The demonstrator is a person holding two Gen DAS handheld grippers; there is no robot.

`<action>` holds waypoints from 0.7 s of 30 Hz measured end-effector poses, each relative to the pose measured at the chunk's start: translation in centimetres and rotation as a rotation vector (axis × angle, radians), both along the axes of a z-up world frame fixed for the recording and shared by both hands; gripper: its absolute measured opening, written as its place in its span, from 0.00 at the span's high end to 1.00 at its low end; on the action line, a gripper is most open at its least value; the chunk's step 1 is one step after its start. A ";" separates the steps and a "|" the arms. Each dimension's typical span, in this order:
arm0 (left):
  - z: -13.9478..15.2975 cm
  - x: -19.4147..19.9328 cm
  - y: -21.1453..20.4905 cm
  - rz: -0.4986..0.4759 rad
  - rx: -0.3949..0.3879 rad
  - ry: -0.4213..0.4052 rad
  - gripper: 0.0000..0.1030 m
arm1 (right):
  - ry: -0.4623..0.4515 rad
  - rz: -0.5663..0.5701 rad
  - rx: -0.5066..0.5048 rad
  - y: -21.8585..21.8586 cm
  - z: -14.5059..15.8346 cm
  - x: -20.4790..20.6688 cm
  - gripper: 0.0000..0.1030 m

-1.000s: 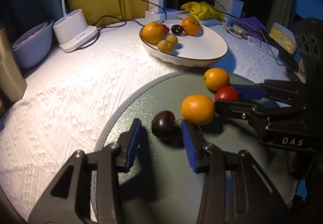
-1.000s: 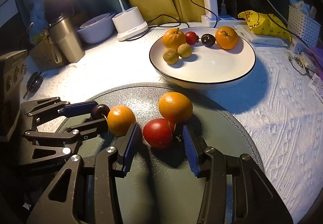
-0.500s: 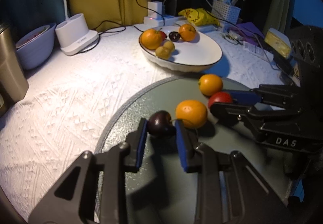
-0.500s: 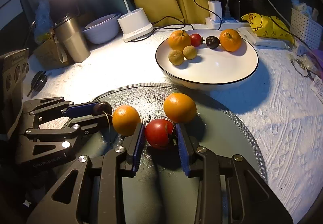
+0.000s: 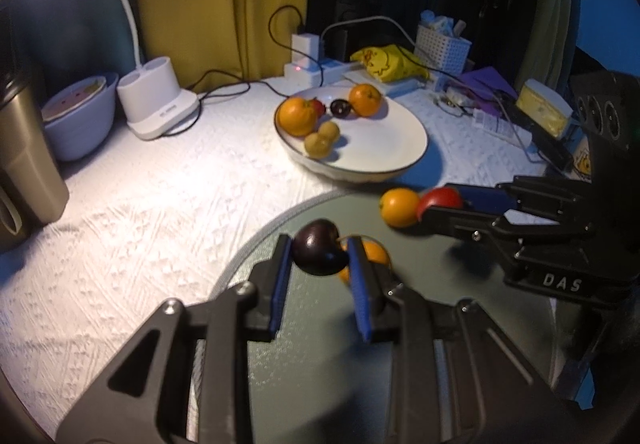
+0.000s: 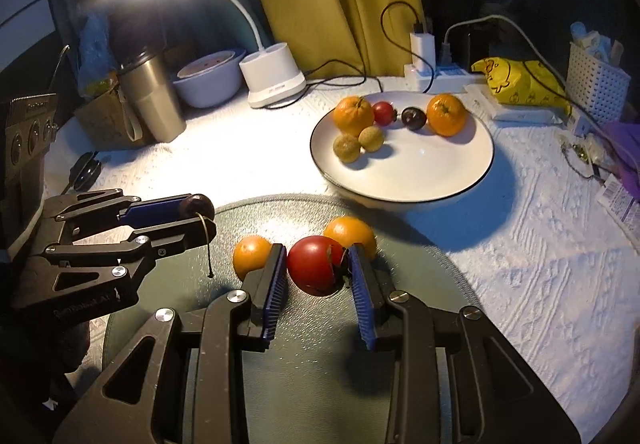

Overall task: Organize fruits
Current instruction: 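Carry the tomato with the right gripper while the left gripper carries the cherry to the plate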

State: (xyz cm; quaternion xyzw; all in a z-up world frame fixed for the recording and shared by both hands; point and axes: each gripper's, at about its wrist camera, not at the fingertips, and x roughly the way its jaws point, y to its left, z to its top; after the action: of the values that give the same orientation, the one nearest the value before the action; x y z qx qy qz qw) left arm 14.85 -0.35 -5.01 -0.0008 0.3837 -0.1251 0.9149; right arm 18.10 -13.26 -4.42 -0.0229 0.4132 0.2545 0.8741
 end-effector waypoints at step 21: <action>1.3 4.0 -2.4 -0.004 0.009 -0.007 0.72 | -0.051 -0.045 0.032 -3.8 2.1 4.1 0.67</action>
State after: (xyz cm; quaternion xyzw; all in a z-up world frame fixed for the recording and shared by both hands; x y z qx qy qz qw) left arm 18.90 -2.71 -3.72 0.0043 0.3809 -0.1251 0.9161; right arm 22.17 -17.02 -2.35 -0.0061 0.3870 0.2407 0.8901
